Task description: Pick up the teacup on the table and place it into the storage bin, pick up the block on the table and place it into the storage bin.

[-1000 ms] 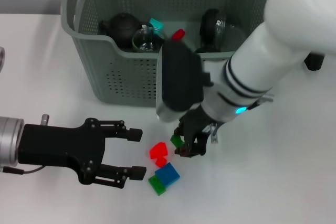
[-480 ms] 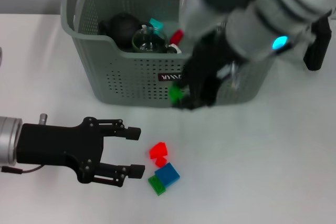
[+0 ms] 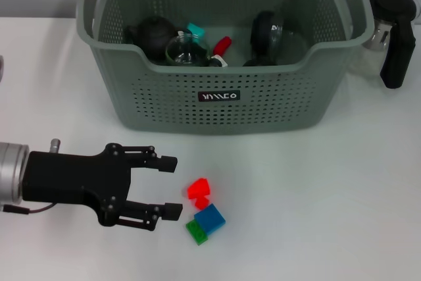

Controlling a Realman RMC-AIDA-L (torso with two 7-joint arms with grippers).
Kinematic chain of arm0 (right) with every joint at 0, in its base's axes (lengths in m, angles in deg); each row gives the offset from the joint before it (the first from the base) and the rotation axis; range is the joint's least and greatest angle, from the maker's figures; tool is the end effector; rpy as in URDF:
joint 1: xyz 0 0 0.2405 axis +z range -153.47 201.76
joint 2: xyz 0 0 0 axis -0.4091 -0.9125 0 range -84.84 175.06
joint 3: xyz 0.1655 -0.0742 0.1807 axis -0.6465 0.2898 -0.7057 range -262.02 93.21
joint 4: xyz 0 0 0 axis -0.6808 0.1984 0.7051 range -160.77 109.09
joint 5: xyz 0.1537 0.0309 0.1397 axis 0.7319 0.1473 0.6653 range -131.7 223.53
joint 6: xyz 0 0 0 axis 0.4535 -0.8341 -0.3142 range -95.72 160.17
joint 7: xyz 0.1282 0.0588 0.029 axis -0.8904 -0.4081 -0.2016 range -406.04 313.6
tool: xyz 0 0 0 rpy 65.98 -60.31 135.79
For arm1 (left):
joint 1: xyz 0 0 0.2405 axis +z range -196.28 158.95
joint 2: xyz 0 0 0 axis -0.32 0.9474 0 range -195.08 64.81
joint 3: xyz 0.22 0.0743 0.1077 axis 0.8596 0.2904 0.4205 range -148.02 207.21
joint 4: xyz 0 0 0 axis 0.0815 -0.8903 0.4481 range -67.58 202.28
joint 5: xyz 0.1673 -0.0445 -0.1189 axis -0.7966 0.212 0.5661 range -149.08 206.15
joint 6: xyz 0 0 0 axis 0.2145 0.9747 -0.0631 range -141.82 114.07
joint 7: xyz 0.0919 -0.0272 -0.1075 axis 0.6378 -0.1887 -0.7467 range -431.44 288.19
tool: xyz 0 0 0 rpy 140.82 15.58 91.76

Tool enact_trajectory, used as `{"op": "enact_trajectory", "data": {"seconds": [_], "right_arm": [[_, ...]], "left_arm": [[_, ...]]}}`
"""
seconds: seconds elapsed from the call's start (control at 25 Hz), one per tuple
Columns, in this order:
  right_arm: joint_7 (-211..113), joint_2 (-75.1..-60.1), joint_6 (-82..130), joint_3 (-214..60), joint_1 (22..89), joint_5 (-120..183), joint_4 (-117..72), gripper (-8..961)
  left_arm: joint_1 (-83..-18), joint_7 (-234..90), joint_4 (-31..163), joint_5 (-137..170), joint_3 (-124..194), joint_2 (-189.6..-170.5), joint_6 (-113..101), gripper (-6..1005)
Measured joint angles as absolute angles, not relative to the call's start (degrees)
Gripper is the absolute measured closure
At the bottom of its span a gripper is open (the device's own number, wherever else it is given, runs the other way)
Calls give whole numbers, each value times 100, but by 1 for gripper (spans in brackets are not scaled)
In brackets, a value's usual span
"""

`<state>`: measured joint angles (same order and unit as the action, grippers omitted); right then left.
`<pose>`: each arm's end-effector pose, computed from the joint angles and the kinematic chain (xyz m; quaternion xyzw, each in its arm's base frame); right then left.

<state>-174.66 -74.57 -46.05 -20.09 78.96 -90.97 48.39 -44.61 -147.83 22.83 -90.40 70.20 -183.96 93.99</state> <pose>0.0275 0.4277 0.0332 -0.9682 0.0915 0.0412 0.2294 -0.2608 0.2782 0.0151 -0.9604 -0.1449 -0.2379 0.0105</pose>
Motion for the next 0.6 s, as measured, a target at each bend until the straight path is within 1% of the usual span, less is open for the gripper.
{"op": "enact_trajectory", "data": {"seconds": [0.08,0.28,0.4,0.52,0.6], "right_arm": [[-17468,-7399,-4039,-2150,7894,-9106,4363,550],[-17470,-7351,-3508,-2197,7945,-9109,3847,549],[-17454,-7349,-3301,-2179,7967,-9110,3685,551],[-17431,-7381,-3184,-2152,7980,-9113,3630,555],[-17421,-7406,-3149,-2152,7986,-9113,3646,492]], "left_arm": [[-4471,-14783,2282,-9052,7020,-18396,9393,189],[-4475,-14782,2279,-9064,7020,-18396,9386,189],[-4476,-14782,2278,-9075,7020,-18396,9386,190],[-4477,-14783,2275,-9077,7020,-18396,9386,190],[-4477,-14782,2271,-9078,7020,-18396,9386,190]]}}
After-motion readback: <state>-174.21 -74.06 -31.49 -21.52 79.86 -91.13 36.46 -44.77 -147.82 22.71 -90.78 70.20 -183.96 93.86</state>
